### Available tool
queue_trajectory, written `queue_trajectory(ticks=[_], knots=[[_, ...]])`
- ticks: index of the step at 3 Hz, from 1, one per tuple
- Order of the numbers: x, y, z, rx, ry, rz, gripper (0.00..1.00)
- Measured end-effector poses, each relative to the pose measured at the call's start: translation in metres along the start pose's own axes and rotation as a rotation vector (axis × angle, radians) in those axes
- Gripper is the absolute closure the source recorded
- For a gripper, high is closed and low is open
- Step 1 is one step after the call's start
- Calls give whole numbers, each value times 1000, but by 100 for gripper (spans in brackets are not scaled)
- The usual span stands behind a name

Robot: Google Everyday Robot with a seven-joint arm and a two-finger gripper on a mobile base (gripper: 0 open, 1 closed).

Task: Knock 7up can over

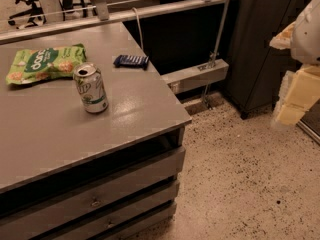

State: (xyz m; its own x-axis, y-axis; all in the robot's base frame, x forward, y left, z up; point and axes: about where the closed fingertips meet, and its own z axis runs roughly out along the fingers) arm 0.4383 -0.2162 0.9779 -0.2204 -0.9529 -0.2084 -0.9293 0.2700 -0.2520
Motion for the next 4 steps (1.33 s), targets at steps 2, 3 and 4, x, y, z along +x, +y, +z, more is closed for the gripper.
queue_trajectory(ticks=[2, 3, 4], knots=[[-26, -1, 9, -8, -100, 0, 0], [-90, -4, 34, -33, -334, 19, 0], [-160, 3, 46, -83, -547, 23, 0]])
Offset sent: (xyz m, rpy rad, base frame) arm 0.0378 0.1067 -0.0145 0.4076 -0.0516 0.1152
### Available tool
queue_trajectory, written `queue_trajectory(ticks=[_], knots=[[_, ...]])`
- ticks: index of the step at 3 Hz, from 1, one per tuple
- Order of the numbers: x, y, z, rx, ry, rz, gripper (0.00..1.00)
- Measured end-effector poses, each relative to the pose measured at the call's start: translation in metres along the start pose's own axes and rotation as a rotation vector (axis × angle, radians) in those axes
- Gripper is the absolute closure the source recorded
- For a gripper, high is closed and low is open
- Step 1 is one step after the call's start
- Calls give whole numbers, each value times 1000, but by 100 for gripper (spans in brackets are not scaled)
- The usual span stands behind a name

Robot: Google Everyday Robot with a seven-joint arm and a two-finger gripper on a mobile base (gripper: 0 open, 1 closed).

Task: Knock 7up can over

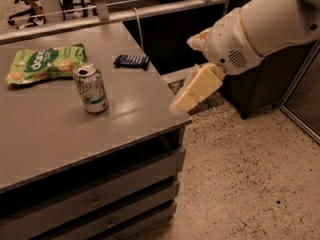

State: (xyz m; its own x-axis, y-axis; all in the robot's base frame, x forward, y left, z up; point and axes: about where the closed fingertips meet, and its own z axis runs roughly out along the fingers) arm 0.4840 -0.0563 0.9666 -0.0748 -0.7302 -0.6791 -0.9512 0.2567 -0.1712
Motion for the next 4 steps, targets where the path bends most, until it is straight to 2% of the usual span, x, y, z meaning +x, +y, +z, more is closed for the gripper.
queue_trajectory(ticks=[1, 2, 3, 4], knots=[[-54, 28, 47, -65, -194, 5, 0], [-81, 38, 55, -82, -260, 11, 0], [-82, 40, 56, -82, -263, 5, 0], [-86, 41, 80, -88, -322, 3, 0]])
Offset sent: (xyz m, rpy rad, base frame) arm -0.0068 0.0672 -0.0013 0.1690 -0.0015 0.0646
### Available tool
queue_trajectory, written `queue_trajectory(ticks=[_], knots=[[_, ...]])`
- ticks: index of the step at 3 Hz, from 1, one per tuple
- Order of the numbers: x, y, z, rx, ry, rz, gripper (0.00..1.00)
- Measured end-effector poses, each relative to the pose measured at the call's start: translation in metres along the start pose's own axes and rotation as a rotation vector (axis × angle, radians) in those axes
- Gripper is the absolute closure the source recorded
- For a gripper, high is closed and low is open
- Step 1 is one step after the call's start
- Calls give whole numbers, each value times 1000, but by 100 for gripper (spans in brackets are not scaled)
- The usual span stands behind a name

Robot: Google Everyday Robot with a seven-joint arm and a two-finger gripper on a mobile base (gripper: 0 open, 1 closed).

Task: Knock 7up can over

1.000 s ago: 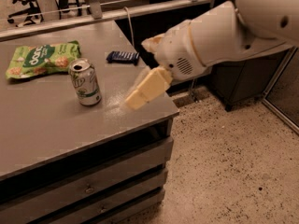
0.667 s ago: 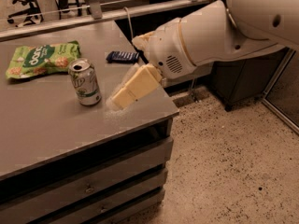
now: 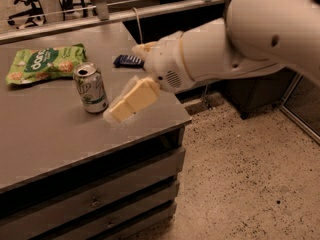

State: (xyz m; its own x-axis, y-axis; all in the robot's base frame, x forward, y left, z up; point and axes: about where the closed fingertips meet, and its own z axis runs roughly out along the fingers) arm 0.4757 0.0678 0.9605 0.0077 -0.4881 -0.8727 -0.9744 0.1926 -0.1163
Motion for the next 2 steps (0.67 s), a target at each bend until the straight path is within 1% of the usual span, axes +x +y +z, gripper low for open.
queue_trajectory(ticks=[1, 2], knots=[[9, -10, 53, -20, -93, -7, 0], [20, -23, 88, -12, -148, -27, 0]])
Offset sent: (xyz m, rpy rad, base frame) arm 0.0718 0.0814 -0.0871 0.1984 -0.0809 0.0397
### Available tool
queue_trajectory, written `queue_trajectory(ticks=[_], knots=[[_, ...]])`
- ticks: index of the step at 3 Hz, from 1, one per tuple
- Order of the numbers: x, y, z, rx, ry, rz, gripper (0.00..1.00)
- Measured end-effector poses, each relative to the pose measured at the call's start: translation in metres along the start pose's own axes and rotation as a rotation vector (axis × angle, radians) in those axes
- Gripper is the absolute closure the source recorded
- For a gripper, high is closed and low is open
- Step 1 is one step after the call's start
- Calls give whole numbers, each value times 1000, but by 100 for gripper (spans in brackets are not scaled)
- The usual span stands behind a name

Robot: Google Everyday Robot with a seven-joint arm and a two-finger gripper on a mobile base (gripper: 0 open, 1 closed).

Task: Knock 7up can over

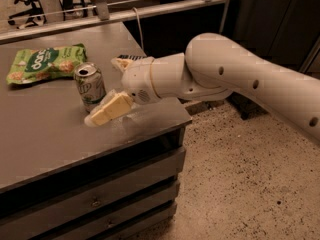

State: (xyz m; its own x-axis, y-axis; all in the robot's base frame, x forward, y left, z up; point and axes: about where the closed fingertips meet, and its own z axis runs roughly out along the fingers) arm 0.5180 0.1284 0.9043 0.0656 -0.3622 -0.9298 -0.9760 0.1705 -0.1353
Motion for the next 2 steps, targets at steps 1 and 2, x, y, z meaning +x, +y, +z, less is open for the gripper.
queue_trajectory(ticks=[1, 2], knots=[[11, -15, 12, 27, -30, -10, 0], [12, -33, 22, 74, -59, -7, 0]])
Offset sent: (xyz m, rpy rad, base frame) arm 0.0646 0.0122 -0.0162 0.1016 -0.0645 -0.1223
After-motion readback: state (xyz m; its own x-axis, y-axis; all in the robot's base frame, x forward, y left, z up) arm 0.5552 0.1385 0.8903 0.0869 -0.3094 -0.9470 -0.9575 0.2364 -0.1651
